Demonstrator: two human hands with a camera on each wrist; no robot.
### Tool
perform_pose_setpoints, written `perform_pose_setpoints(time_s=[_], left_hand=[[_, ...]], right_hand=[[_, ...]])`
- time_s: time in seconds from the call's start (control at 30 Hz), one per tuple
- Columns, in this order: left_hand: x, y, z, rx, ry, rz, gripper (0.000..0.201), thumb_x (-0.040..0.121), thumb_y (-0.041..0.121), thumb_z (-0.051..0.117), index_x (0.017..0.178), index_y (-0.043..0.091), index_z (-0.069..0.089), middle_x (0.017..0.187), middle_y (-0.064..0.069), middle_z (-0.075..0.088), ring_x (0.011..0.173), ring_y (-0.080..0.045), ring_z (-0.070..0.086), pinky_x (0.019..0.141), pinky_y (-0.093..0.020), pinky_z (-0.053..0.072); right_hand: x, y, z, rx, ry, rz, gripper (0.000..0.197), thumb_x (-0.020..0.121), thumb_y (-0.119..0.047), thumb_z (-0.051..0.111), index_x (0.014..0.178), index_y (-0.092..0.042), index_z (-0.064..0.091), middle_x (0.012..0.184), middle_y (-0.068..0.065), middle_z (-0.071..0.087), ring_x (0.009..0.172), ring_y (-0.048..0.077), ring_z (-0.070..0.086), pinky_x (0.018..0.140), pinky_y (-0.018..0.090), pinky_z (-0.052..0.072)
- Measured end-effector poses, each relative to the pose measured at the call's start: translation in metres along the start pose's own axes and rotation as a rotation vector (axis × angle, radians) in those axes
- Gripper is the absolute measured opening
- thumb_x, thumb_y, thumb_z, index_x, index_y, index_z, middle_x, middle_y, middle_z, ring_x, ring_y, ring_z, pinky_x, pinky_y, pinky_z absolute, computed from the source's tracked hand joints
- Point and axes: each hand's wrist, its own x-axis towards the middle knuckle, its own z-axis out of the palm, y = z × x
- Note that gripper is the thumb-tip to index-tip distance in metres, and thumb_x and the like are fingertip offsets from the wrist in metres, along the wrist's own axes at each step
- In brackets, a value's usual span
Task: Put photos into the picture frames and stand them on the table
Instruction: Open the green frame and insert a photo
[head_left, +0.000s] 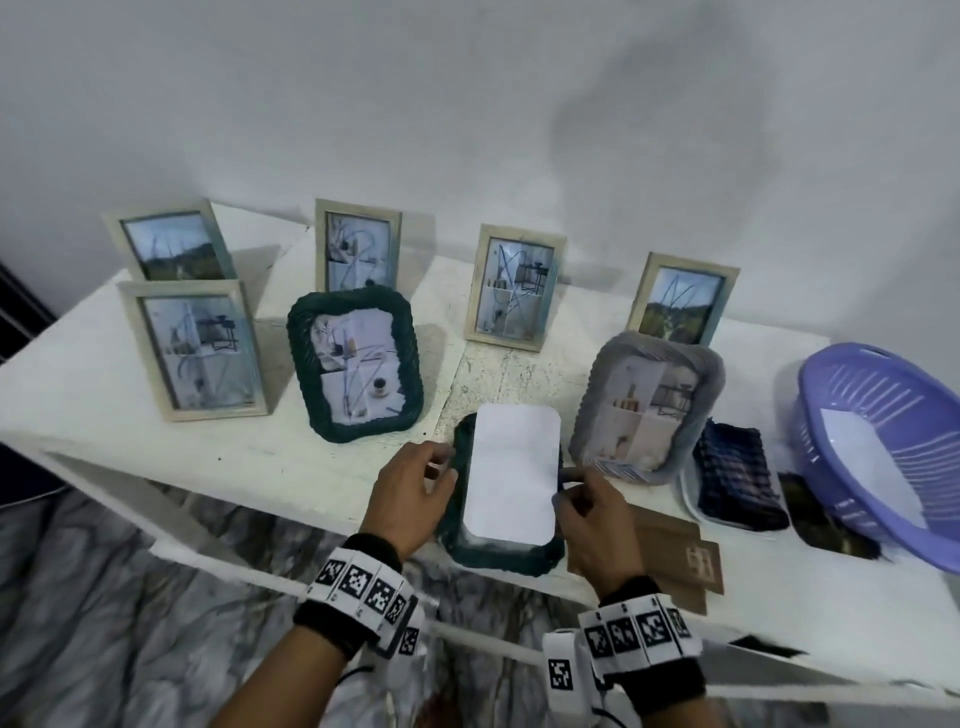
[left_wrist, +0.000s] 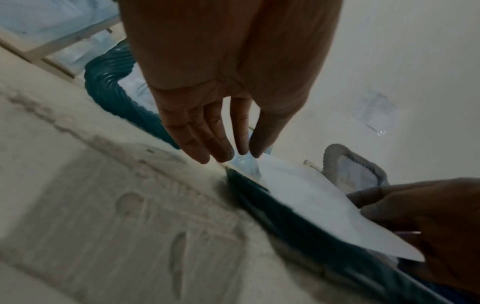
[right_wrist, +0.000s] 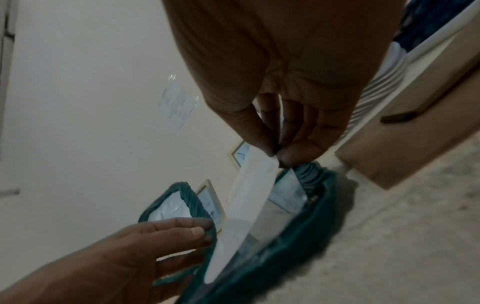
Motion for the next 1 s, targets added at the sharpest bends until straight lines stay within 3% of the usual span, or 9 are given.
perform_pose_setpoints(time_s=[0.07, 0.23, 0.37, 0.47, 0.63, 0.87, 1.0], left_hand=[[0.000, -0.005, 0.002, 0.021, -0.043, 0.020, 0.024, 0.092, 0.019, 0.063, 0.116, 0.017, 0.063, 0.108, 0.000, 0.060, 0.090, -0.012, 0.060, 0.085, -0.032, 0.052], [-0.001, -0.013, 0.007, 0.067, -0.106, 0.074, 0.028, 0.092, 0.026, 0.063, 0.120, 0.022, 0.062, 0.114, 0.007, 0.050, 0.097, -0.010, 0.059, 0.089, -0.029, 0.050], [-0.002, -0.016, 0.010, 0.126, -0.110, 0.106, 0.028, 0.092, 0.027, 0.062, 0.119, 0.021, 0.064, 0.117, 0.006, 0.046, 0.091, -0.011, 0.059, 0.083, -0.031, 0.051], [-0.003, -0.016, 0.012, 0.145, -0.100, 0.108, 0.028, 0.093, 0.028, 0.062, 0.120, 0.023, 0.065, 0.119, 0.005, 0.044, 0.092, -0.011, 0.057, 0.081, -0.031, 0.051], [-0.003, -0.016, 0.016, 0.142, -0.067, 0.118, 0.030, 0.093, 0.029, 0.062, 0.122, 0.025, 0.066, 0.114, 0.003, 0.044, 0.092, -0.015, 0.056, 0.079, -0.030, 0.051], [-0.002, -0.020, 0.021, 0.121, -0.015, 0.132, 0.029, 0.093, 0.028, 0.062, 0.122, 0.027, 0.067, 0.106, 0.005, 0.043, 0.091, -0.016, 0.056, 0.077, -0.030, 0.052], [-0.002, -0.021, 0.024, 0.113, -0.002, 0.121, 0.029, 0.093, 0.028, 0.062, 0.122, 0.027, 0.067, 0.105, 0.004, 0.044, 0.091, -0.016, 0.056, 0.078, -0.027, 0.048]], right_hand=[[-0.002, 0.003, 0.004, -0.093, 0.015, 0.018, 0.016, 0.089, -0.004, 0.057, 0.100, -0.013, 0.064, 0.071, 0.005, 0.066, 0.068, 0.025, 0.061, 0.063, 0.039, 0.050], [-0.008, 0.003, 0.008, -0.324, 0.017, 0.005, 0.023, 0.090, -0.011, 0.059, 0.112, -0.010, 0.066, 0.079, -0.002, 0.061, 0.073, 0.014, 0.054, 0.064, 0.019, 0.035], [-0.011, 0.003, 0.012, -0.362, 0.015, -0.021, 0.022, 0.090, -0.014, 0.059, 0.111, -0.009, 0.067, 0.082, 0.000, 0.062, 0.076, 0.014, 0.055, 0.069, 0.022, 0.040], [-0.013, 0.005, 0.015, -0.394, 0.008, -0.038, 0.024, 0.091, -0.015, 0.060, 0.112, -0.008, 0.068, 0.094, 0.007, 0.064, 0.082, 0.021, 0.059, 0.075, 0.027, 0.045], [-0.015, 0.006, 0.017, -0.435, -0.009, -0.040, 0.027, 0.093, -0.017, 0.058, 0.116, -0.008, 0.067, 0.104, 0.009, 0.061, 0.089, 0.026, 0.061, 0.078, 0.028, 0.043], [-0.016, 0.008, 0.017, -0.434, 0.007, -0.070, 0.027, 0.092, -0.016, 0.059, 0.115, -0.006, 0.068, 0.100, 0.010, 0.060, 0.084, 0.026, 0.061, 0.076, 0.030, 0.044], [-0.015, 0.009, 0.016, -0.426, -0.002, -0.073, 0.028, 0.092, -0.016, 0.059, 0.116, -0.006, 0.067, 0.101, 0.011, 0.060, 0.085, 0.027, 0.061, 0.075, 0.024, 0.041]])
